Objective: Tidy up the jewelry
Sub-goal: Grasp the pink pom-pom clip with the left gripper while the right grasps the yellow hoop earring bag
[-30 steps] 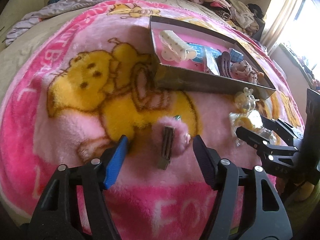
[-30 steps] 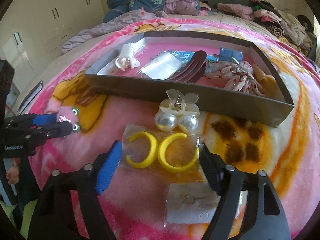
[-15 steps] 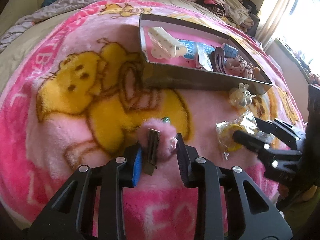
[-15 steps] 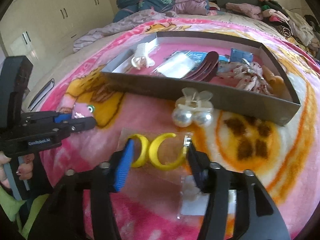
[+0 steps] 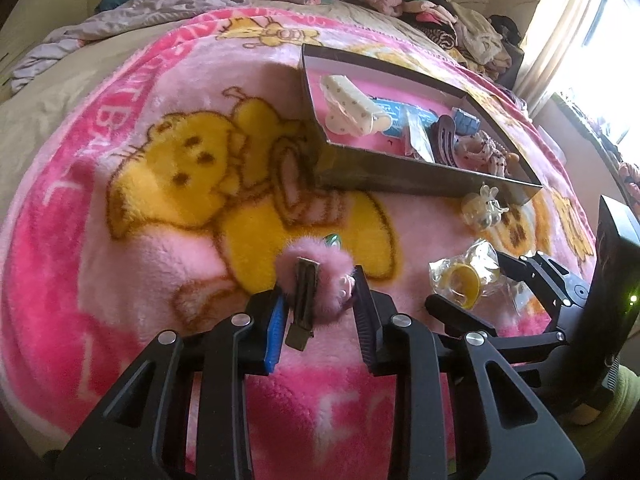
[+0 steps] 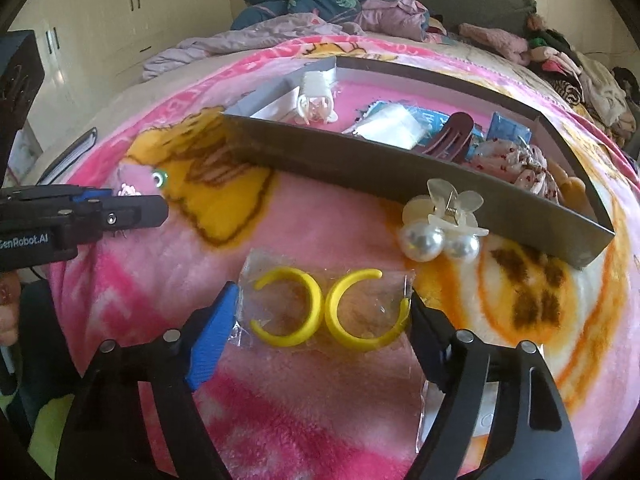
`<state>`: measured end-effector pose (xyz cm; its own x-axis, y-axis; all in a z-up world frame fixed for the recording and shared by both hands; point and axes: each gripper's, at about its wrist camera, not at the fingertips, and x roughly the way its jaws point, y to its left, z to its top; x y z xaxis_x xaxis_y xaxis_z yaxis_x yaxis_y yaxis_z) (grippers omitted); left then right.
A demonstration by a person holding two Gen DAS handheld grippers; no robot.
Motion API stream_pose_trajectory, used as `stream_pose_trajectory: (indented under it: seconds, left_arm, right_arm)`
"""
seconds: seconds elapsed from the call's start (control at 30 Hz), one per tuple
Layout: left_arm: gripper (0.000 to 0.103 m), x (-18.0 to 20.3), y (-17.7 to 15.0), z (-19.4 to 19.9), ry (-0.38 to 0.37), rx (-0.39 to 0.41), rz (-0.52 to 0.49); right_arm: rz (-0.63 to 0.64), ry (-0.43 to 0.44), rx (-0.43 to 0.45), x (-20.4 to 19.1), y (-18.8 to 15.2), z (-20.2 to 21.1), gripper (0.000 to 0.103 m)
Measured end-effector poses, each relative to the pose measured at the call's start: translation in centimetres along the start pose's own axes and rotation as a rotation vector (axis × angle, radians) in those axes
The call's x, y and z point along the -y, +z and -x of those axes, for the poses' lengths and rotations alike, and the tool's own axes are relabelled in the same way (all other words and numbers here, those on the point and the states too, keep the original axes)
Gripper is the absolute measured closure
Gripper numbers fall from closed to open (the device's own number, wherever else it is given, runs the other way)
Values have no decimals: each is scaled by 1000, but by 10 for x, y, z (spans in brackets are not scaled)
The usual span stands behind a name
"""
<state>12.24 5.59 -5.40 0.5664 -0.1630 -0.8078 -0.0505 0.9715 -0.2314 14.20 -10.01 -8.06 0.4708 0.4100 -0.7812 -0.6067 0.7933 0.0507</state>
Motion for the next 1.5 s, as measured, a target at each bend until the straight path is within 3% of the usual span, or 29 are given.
stream_pose_trajectory:
  seconds: [0.4, 0.97, 1.5]
  left_arm:
    - [81, 3, 13, 8, 2, 14, -9]
    - [81, 19, 35, 19, 8, 28, -53]
    - [81, 47, 57, 6, -39, 27, -98]
  right_arm:
    - [-21, 63, 80, 9, 16, 39, 26]
    - [-104, 8, 154, 43, 29, 72, 26]
    - [-155, -51, 179, 76, 31, 86, 26]
